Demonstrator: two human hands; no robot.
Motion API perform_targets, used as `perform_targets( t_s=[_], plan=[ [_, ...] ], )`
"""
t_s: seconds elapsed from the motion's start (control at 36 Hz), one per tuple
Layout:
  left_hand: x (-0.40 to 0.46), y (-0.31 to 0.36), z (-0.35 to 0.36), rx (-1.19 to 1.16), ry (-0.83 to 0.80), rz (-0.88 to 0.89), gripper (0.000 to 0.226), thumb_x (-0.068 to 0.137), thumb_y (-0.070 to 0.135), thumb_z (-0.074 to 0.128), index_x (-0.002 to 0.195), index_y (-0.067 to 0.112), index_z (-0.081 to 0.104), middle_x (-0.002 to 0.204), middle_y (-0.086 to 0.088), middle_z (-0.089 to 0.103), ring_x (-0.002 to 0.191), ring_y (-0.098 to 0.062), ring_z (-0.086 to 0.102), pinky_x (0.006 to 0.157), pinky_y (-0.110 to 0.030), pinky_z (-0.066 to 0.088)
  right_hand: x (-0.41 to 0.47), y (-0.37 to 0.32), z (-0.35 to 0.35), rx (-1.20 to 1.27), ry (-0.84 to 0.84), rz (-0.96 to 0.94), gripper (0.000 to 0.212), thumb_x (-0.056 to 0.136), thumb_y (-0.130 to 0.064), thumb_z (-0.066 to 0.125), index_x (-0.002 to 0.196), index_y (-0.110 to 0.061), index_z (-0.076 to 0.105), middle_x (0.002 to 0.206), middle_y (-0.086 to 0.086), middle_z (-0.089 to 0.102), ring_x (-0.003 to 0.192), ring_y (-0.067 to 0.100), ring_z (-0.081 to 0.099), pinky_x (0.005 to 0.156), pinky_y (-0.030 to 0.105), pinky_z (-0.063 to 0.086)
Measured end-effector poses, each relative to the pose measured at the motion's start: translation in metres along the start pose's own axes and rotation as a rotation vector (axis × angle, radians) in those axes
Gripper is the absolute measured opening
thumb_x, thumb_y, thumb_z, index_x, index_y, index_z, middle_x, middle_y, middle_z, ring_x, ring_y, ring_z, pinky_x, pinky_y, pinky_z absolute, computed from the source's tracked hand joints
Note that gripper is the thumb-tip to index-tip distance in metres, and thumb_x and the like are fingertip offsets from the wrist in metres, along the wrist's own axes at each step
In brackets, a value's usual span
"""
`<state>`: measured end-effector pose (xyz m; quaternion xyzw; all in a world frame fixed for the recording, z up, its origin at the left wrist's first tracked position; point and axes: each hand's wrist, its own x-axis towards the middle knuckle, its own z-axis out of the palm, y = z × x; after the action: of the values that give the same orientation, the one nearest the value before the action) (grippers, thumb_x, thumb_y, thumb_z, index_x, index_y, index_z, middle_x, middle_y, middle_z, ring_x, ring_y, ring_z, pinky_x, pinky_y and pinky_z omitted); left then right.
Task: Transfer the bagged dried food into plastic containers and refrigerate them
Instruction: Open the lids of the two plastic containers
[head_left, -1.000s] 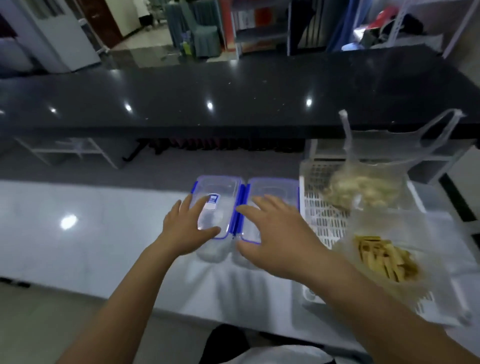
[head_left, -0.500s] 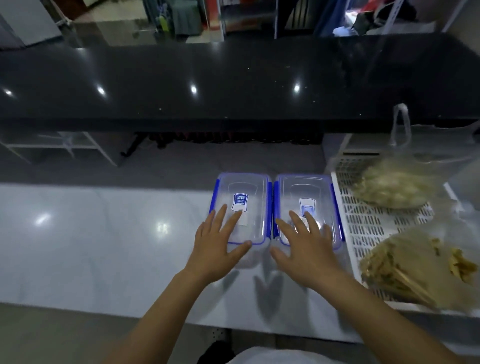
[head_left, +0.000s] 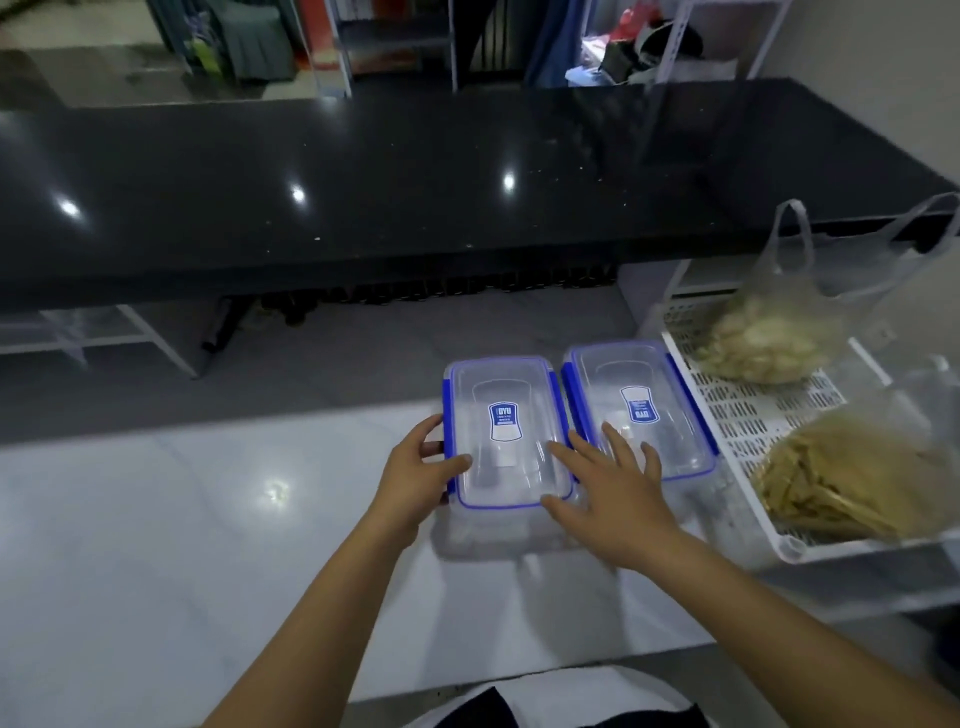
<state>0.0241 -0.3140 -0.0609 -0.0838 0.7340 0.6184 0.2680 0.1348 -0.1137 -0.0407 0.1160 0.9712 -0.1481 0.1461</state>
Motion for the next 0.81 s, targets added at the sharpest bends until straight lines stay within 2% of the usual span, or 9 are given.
perform_targets(
  t_s=[0.17, 0.25, 0.31, 0.36, 0.39, 0.44, 0.5, 0.64, 0.81],
  plan=[
    [-0.026, -0.016, -0.033, 0.042, -0.013, -0.012, 0.065, 0.084, 0.011, 0.077, 0.139, 0.034, 0.049, 0.122, -0.003, 0.063, 0.102, -0.024, 0.066, 0.071, -0.040, 0.063, -0.024, -0.024, 0.017, 0.134, 0.010, -0.028, 0.062, 0.094, -0.064, 0.042, 0.151, -0.044, 0.025, 0.162, -0.017, 0.017, 0.152, 0.015, -0.004, 0.123, 0.043, -0.003],
    [-0.040, -0.027, -0.055, 0.024, -0.031, -0.021, 0.062, 0.085, 0.013, 0.077, 0.137, 0.035, 0.051, 0.119, -0.003, 0.066, 0.100, -0.024, 0.068, 0.071, -0.040, 0.064, -0.040, -0.035, 0.023, 0.381, -0.017, -0.027, 0.060, 0.094, -0.056, 0.052, 0.149, -0.044, 0.032, 0.158, -0.020, 0.026, 0.150, 0.011, 0.009, 0.122, 0.041, 0.016],
    [-0.048, -0.035, -0.070, -0.022, -0.059, -0.040, 0.053, 0.089, 0.017, 0.073, 0.136, 0.034, 0.054, 0.115, -0.003, 0.070, 0.099, -0.025, 0.071, 0.073, -0.044, 0.063, -0.047, -0.040, 0.024, 0.582, -0.019, 0.003, 0.057, 0.093, -0.046, 0.060, 0.146, -0.044, 0.037, 0.148, -0.020, 0.039, 0.140, 0.006, 0.031, 0.111, 0.032, 0.038],
    [-0.053, -0.040, -0.083, -0.045, -0.094, -0.055, 0.045, 0.093, 0.020, 0.068, 0.134, 0.035, 0.056, 0.108, -0.003, 0.075, 0.094, -0.025, 0.074, 0.073, -0.043, 0.063, -0.047, -0.045, 0.025, 0.791, -0.001, 0.074, 0.052, 0.093, -0.037, 0.064, 0.140, -0.045, 0.045, 0.137, -0.020, 0.050, 0.121, 0.002, 0.053, 0.090, 0.018, 0.049],
    [-0.055, -0.043, -0.088, -0.050, -0.106, -0.061, 0.044, 0.094, 0.020, 0.067, 0.134, 0.034, 0.057, 0.106, -0.003, 0.076, 0.092, -0.025, 0.075, 0.073, -0.043, 0.063, -0.045, -0.048, 0.025, 0.924, -0.003, 0.128, 0.047, 0.093, -0.032, 0.065, 0.136, -0.044, 0.050, 0.133, -0.018, 0.055, 0.113, 0.004, 0.060, 0.083, 0.017, 0.052],
    [-0.056, -0.047, -0.094, -0.068, -0.116, -0.079, 0.045, 0.093, 0.016, 0.068, 0.134, 0.032, 0.057, 0.106, -0.005, 0.076, 0.092, -0.026, 0.075, 0.073, -0.044, 0.063, -0.041, -0.054, 0.025, 1.172, -0.030, 0.254, 0.035, 0.094, -0.023, 0.064, 0.124, -0.040, 0.059, 0.125, -0.009, 0.062, 0.103, 0.012, 0.067, 0.079, 0.029, 0.059],
    [-0.056, -0.048, -0.098, -0.088, -0.124, -0.087, 0.049, 0.091, 0.014, 0.069, 0.135, 0.030, 0.057, 0.107, -0.007, 0.076, 0.092, -0.029, 0.075, 0.072, -0.044, 0.062, -0.037, -0.058, 0.026, 1.261, -0.032, 0.319, 0.031, 0.095, -0.014, 0.062, 0.117, -0.036, 0.064, 0.118, -0.001, 0.067, 0.098, 0.019, 0.070, 0.078, 0.037, 0.061],
    [-0.052, -0.047, -0.104, -0.096, -0.169, -0.080, 0.053, 0.091, 0.011, 0.068, 0.140, 0.030, 0.054, 0.107, -0.008, 0.076, 0.093, -0.032, 0.074, 0.070, -0.043, 0.062, -0.036, -0.064, 0.037, 1.228, 0.014, 0.343, 0.044, 0.090, -0.011, 0.069, 0.127, -0.034, 0.063, 0.111, 0.001, 0.069, 0.096, 0.024, 0.070, 0.083, 0.046, 0.060],
    [-0.051, -0.049, -0.113, -0.162, -0.225, -0.136, 0.050, 0.098, 0.008, 0.058, 0.142, 0.029, 0.050, 0.109, -0.009, 0.075, 0.096, -0.032, 0.074, 0.074, -0.044, 0.062, -0.039, -0.069, 0.040, 1.265, 0.035, 0.356, 0.045, 0.089, -0.009, 0.069, 0.126, -0.033, 0.061, 0.110, 0.001, 0.069, 0.093, 0.019, 0.070, 0.065, 0.028, 0.060]
  ],
)
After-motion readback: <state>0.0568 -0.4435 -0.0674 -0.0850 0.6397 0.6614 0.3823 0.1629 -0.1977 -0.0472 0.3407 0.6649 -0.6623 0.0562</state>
